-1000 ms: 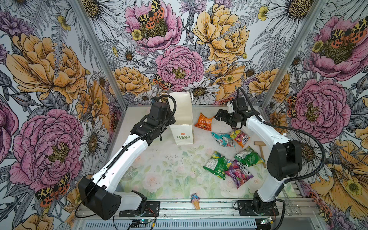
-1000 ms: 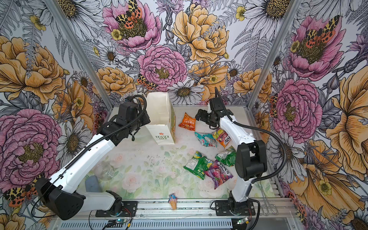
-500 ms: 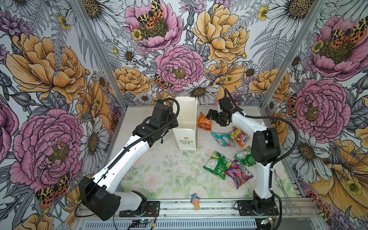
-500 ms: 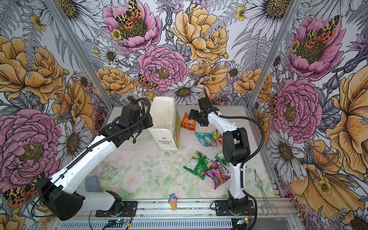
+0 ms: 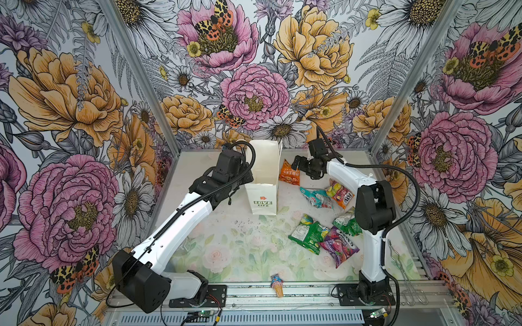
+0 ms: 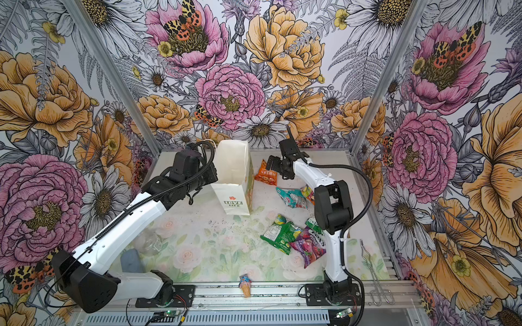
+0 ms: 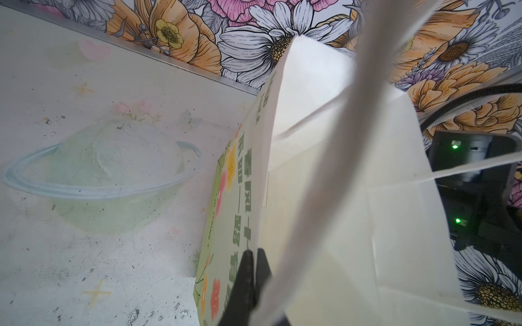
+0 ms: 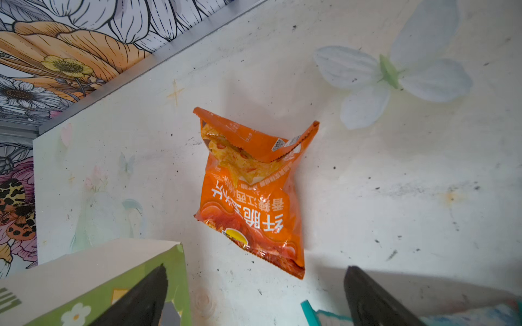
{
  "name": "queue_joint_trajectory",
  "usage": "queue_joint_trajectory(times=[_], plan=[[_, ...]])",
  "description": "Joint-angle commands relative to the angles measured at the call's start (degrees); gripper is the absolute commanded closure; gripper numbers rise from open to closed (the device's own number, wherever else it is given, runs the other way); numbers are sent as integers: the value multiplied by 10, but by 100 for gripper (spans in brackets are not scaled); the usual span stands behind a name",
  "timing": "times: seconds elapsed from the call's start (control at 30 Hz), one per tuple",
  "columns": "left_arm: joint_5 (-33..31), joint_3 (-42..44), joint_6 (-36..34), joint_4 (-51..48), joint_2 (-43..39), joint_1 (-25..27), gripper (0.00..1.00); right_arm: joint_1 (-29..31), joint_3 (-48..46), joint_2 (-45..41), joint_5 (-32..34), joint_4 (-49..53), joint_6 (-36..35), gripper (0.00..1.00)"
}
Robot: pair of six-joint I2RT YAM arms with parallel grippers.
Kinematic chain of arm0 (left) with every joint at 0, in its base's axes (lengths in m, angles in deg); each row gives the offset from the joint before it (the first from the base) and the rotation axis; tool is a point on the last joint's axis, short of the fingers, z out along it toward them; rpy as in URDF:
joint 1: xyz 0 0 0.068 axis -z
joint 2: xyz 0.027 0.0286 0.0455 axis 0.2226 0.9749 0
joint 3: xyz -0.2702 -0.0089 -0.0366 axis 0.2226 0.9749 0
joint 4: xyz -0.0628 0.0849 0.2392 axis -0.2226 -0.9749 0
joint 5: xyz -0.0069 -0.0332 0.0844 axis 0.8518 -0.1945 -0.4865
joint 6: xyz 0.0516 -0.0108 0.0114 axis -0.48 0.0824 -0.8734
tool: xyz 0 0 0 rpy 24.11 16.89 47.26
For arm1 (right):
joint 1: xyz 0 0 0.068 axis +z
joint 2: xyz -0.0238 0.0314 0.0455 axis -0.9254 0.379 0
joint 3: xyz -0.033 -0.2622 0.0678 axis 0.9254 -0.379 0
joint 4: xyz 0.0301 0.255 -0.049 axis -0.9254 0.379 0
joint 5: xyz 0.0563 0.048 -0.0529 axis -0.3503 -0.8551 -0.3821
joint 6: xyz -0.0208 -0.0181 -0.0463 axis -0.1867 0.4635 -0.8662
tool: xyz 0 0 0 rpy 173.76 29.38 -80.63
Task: Place the snacks into the paper bag
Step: 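Lower the right gripper onto the orange chip bag and grasp it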
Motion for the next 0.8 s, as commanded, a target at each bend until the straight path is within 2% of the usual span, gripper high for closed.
queue_joint_trajectory(times=[0.0,0.33,0.77], plan=[[14,2,-6,13,-3,4,100,2,23,27,5,-4,0,0],[16,6,2,12,5,7,100,2,68,85,-5,-4,3,0],[17,18,15,12,21,7,100,8,89,117,2,-4,2,1]])
